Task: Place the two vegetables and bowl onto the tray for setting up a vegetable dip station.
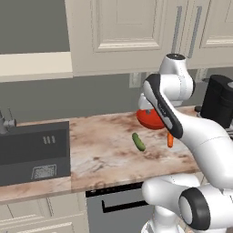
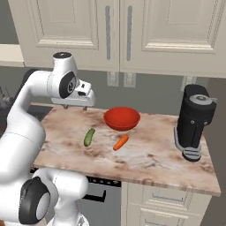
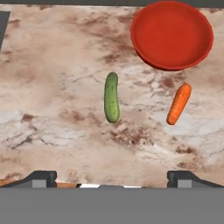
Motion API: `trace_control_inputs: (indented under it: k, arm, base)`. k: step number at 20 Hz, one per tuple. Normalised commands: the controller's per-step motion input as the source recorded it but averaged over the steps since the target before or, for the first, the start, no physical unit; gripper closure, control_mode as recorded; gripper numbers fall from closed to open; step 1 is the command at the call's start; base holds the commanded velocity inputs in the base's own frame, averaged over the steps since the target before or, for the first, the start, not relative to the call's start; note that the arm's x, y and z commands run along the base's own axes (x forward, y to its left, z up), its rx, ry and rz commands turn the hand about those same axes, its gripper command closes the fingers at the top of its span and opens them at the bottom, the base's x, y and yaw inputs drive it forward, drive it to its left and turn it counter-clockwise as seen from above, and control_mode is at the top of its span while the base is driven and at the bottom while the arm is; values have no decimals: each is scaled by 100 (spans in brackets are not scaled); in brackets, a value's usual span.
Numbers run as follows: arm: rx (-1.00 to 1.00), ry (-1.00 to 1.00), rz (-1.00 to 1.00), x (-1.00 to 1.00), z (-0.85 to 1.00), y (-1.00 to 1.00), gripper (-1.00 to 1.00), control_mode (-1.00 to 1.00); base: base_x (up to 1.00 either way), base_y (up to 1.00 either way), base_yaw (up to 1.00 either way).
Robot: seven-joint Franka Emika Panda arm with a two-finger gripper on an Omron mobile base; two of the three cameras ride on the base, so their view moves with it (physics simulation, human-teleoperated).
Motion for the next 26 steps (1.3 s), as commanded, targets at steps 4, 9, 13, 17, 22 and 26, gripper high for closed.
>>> trace_control_inputs:
  k: [4,9,13,17,22,26]
  arm:
    - [0,0,0,0,-51,0,-100,-100]
    - [0,4,0,0,-48,0,-100,-100]
    - [0,3,0,2,-39,0,-100,-100]
    - [0,3,0,12,-36,0,-100,-100]
    - [0,1,0,18,-35,0,-100,-100]
    - [0,0,0,23,-35,0,-100,-100]
  base:
    - [0,0,0]
    - [0,0,0]
    - [0,0,0]
    - [0,0,0]
    - [0,0,0]
    - [0,0,0]
